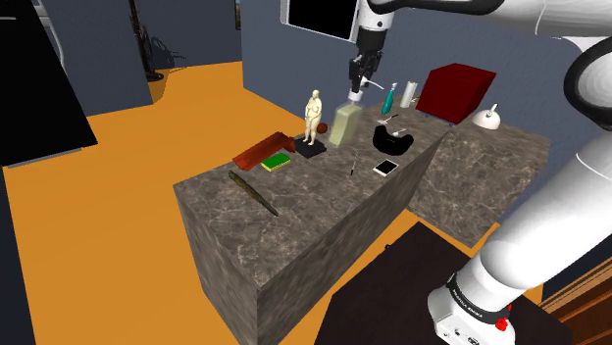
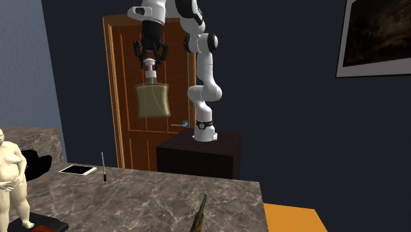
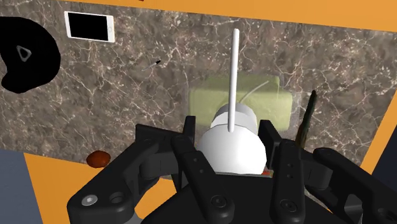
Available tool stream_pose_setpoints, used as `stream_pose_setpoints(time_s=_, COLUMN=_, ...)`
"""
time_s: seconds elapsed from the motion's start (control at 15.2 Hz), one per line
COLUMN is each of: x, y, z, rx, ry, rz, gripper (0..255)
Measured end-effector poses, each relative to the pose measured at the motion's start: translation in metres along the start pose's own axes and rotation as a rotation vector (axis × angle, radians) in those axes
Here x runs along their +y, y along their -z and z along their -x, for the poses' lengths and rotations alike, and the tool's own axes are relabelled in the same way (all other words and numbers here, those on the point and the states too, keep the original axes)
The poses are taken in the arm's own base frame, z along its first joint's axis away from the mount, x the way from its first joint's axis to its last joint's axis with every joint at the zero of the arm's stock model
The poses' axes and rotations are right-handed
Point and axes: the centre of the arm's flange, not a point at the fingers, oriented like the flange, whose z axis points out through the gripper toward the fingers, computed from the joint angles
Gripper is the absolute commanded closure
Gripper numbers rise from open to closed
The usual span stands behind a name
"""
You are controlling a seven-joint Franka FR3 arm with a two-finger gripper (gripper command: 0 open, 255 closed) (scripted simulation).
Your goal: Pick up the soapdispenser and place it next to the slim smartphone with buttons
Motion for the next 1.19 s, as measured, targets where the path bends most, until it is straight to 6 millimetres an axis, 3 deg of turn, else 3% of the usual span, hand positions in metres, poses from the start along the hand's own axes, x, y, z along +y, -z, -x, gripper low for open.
stream_pose_setpoints(time_s=1.19, x=0.232, y=-0.025, z=0.043, rx=0.000, ry=0.000, rz=0.000, gripper=255)
